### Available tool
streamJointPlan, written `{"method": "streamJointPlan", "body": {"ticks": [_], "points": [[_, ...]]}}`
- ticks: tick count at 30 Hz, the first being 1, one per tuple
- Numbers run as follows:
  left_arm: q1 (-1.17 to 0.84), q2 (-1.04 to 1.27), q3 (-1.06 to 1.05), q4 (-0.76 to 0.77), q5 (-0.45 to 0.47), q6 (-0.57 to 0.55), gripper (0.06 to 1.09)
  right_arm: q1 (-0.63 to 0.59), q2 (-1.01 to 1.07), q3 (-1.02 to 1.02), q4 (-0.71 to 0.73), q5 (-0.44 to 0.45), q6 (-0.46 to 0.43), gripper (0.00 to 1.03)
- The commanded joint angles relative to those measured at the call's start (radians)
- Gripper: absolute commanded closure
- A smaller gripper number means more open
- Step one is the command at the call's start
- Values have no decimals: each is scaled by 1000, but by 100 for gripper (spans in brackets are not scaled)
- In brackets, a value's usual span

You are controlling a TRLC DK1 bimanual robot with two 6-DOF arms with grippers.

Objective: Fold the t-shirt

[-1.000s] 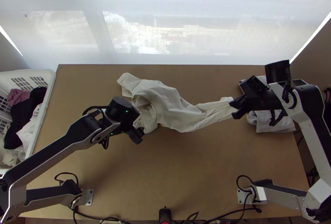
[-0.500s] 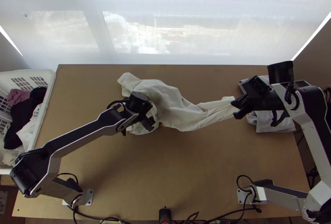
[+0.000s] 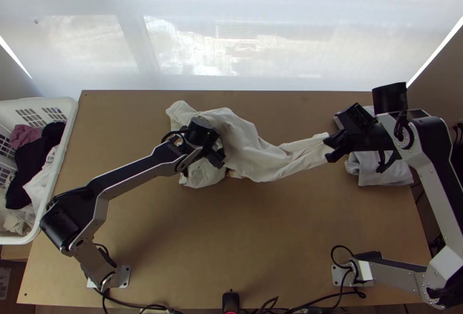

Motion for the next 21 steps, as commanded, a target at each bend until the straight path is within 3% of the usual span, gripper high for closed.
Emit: {"method": "streamJointPlan", "body": {"ticks": [1, 9, 12, 16, 21], "points": [[-26, 36, 54, -27, 53, -46, 13, 4, 23, 6, 26, 22, 0, 100], [-51, 102, 114, -86, 95, -87, 15, 7, 30, 9, 46, 42, -1, 100], [-52, 120, 135, -106, 130, -95, 42, 7, 30, 10, 46, 51, -3, 100], [-49, 129, 161, -118, 159, -95, 105, 5, 27, 12, 46, 58, -7, 100], [-40, 66, 174, -172, 159, -126, 105, 4, 27, 24, 46, 61, -9, 100]]}}
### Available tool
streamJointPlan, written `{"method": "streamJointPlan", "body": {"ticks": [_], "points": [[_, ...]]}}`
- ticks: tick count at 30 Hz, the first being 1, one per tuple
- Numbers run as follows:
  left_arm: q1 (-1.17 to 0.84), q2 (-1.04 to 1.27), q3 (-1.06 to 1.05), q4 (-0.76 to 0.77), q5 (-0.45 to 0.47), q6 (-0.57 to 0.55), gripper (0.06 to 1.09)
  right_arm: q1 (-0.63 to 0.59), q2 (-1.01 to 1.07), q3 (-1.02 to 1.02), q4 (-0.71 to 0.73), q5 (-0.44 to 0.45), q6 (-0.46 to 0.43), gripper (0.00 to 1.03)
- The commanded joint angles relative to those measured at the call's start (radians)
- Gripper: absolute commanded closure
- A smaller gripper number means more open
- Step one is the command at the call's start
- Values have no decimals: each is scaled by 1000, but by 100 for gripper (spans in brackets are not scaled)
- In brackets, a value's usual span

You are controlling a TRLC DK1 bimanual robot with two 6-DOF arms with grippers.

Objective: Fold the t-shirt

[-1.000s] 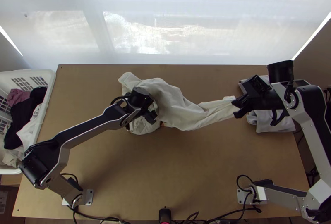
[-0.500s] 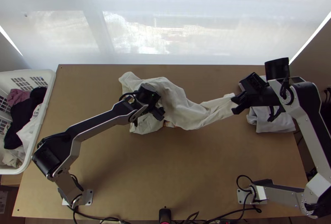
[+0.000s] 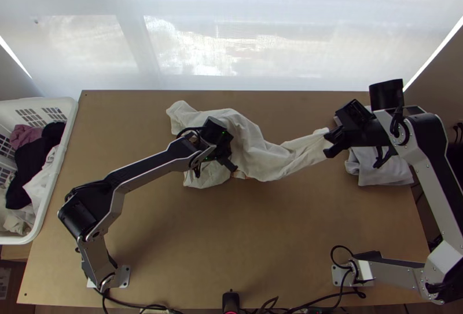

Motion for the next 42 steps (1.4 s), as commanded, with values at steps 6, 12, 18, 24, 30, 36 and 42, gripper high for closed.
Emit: {"method": "streamJointPlan", "body": {"ticks": [6, 12, 18, 24, 30, 36, 42], "points": [[62, -213, 26, -114, 18, -52, 105, -6, 1, 23, 7, 8, 1, 100], [100, -323, 14, -176, 24, -84, 105, -3, 1, 34, 13, 8, 2, 100], [151, -444, 58, -203, 23, -98, 105, -10, 0, 80, 15, 8, 1, 100], [265, -529, 170, -268, 21, -98, 105, -22, 1, 190, 15, 8, 4, 100], [395, -587, 316, -297, 20, -66, 105, -28, 4, 336, 13, 30, 11, 100], [461, -611, 508, -337, 20, -66, 105, -54, 0, 471, 15, 51, 24, 100], [349, -661, 587, -427, 20, -36, 105, -157, 12, 396, 13, 51, 54, 100]]}}
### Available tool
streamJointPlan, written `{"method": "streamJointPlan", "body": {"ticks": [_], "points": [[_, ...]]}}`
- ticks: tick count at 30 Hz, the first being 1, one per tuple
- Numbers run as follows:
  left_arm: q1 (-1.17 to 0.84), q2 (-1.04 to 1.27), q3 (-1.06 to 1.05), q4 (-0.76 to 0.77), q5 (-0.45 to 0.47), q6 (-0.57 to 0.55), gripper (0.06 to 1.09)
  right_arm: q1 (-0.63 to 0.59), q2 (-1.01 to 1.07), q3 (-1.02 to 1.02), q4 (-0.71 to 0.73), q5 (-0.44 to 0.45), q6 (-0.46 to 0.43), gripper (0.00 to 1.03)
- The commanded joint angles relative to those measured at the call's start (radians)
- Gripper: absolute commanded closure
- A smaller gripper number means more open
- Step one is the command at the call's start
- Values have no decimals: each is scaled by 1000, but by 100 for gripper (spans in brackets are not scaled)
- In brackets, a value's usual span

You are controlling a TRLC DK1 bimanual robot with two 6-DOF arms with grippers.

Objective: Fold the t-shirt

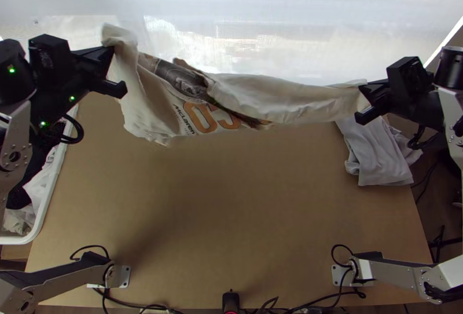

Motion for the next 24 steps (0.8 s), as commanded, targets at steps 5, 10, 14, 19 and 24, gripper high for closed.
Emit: {"method": "streamJointPlan", "body": {"ticks": [5, 10, 14, 19, 24], "points": [[-46, -59, 180, -102, -13, 22, 105, -111, -31, -63, 0, 6, 37, 100], [12, -59, 270, -127, -13, 23, 105, -100, -83, -40, -2, 5, 65, 100], [49, -56, 332, -122, -13, 42, 105, -96, -109, -10, 0, 6, 69, 100], [46, -72, 333, -101, -11, 79, 105, -93, -116, 46, -3, 6, 92, 100], [40, -85, 335, -72, -11, 86, 105, -99, -121, 102, -9, 6, 125, 100]]}}
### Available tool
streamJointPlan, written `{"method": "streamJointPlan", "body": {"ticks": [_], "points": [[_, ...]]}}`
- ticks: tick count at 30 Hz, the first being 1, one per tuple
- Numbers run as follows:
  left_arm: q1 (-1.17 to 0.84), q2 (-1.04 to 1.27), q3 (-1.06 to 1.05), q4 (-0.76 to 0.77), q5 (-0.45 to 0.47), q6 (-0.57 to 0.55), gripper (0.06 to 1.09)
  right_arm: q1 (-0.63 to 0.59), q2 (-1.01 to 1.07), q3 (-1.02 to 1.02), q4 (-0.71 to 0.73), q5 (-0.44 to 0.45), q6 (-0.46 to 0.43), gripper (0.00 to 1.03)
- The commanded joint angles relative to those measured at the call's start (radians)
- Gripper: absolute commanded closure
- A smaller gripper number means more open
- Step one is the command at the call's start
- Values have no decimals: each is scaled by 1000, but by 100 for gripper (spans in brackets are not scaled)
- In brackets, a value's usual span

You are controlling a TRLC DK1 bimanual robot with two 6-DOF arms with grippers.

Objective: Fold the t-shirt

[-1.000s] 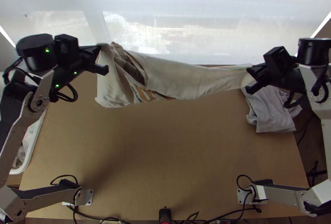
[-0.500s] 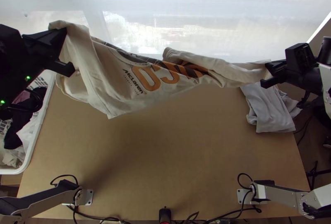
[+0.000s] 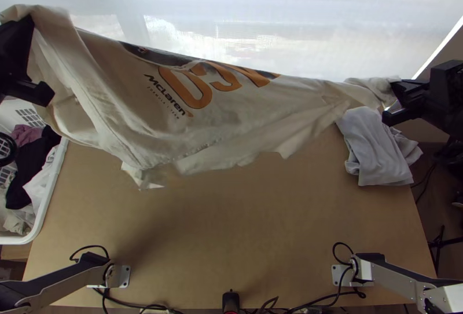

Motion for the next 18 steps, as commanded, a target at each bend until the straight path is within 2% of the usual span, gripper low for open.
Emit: {"method": "streamJointPlan", "body": {"ticks": [1, 5, 9, 13, 18], "points": [[-1, -16, 20, 20, 0, 22, 105, -6, -12, 66, -13, 2, 37, 100], [-64, -13, -22, -57, 3, 20, 105, 5, -17, -35, -55, 2, 11, 100], [-107, -40, -94, -66, 3, 14, 105, 31, -44, -141, -69, 2, -12, 100], [-124, -49, -98, -75, 4, 5, 105, 57, -64, -157, -70, 0, -11, 100], [-214, -80, -160, -157, 3, -23, 105, 58, -93, -160, -75, 0, -1, 100]]}}
